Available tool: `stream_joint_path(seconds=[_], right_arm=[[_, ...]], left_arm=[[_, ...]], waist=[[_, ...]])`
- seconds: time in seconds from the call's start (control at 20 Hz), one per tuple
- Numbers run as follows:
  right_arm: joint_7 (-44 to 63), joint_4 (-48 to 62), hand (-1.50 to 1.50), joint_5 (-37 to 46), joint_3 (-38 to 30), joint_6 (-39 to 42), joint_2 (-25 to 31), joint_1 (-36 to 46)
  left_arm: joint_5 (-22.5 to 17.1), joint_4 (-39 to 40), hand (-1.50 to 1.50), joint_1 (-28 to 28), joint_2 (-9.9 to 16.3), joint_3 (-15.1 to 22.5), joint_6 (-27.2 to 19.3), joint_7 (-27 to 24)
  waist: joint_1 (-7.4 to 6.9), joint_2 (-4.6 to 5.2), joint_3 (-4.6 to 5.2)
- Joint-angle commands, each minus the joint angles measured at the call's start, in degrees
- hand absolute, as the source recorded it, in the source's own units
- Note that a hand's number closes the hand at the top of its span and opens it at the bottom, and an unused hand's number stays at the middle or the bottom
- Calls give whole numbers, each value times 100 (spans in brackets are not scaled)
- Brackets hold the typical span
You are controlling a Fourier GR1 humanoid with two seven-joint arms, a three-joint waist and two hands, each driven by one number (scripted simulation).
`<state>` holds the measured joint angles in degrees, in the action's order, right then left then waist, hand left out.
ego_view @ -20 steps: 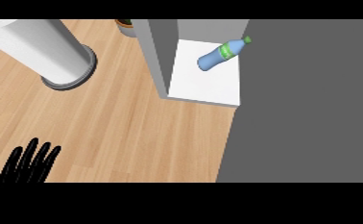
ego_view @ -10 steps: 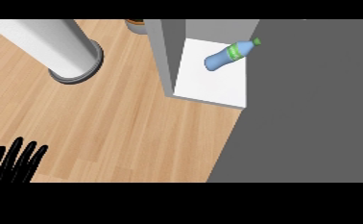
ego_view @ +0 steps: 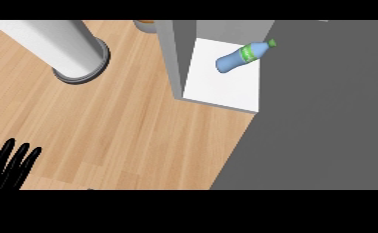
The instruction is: Pick up the bottled water, place it into the cabinet and close the cabinet
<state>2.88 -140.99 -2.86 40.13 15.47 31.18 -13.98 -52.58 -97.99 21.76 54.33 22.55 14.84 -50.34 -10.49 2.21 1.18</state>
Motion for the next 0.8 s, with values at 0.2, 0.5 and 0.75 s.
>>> stream_joint_path(seconds=[0.2,0.5,0.75], right_arm=[[772,826,150,-750,89,-551,-1069,389],[1120,1468,150,-1761,-212,-440,-1539,976],[1362,2432,150,-2024,-1075,-631,-1902,1877]], left_arm=[[-106,-51,-150,-45,89,-145,155,0],[-183,80,-150,-44,201,-314,313,-3],[-248,10,-150,6,103,-279,248,73]], waist=[[-76,102,-37],[-154,124,-55],[40,19,-75]])
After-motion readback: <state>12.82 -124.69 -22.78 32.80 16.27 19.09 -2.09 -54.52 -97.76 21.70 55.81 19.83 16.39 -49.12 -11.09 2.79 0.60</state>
